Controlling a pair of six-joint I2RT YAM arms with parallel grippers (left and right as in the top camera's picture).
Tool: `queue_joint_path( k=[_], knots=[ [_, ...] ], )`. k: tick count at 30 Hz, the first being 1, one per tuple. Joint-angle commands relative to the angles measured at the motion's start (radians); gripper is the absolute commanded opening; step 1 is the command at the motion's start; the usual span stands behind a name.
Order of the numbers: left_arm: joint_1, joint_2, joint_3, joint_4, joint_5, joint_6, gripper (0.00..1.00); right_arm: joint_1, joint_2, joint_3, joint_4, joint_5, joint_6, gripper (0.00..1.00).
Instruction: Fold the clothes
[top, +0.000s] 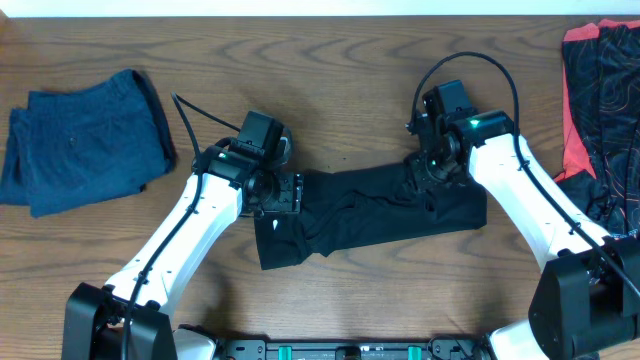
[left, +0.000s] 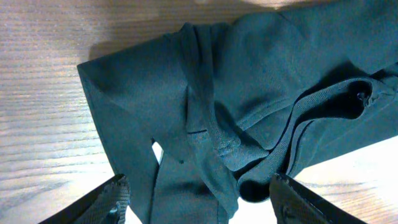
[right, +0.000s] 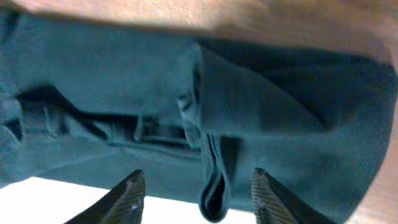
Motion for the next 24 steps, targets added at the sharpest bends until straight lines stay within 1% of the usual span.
queue_joint_path(
  k=[1,2,3,6,8,10,14,17,19,21,24],
  knots=[
    [0.000,0.002,0.016,-0.002,-0.016,0.010,0.74,0.010,0.007,-0.013,-0.029,0.032,0.021,0.42],
    [0.000,0.002,0.016,-0.002,-0.016,0.010,0.74,0.010,0.007,-0.020,-0.040,0.051,0.037,0.37],
    [0.000,0.002,0.016,-0.002,-0.016,0.010,0.74,0.010,0.007,-0.029,-0.045,0.082,0.066,0.34],
    [0.000,0.003,0.016,-0.002,-0.016,0.010,0.74,0.010,0.007,-0.074,-0.041,0.207,0.185,0.23],
    [0.000,0.003,0.016,-0.002,-0.016,0.010,0.74,0.010,0.007,-0.106,-0.032,0.257,0.255,0.17],
    [0.000,0.003,0.016,-0.002,-0.016,0.010,0.74,0.010,0.007,-0.144,-0.006,0.263,0.292,0.16],
    [0.000,0.003,0.016,-0.002,-0.016,0.010,0.74,0.011,0.007,-0.225,0.081,0.186,0.284,0.15],
    [0.000,0.003,0.012,-0.001,-0.016,0.010,0.74,0.011,0.007,-0.262,0.134,0.058,0.223,0.16],
    [0.000,0.003,0.003,0.003,-0.016,0.010,0.74,0.011,0.007,-0.278,0.182,-0.061,0.163,0.16],
    [0.000,0.003,-0.002,0.006,-0.016,0.010,0.74,0.011,0.007,-0.286,0.224,-0.138,0.131,0.17],
    [0.000,0.003,-0.010,0.006,-0.016,0.010,0.74,0.013,0.007,-0.293,0.288,-0.231,0.106,0.20]
  ],
)
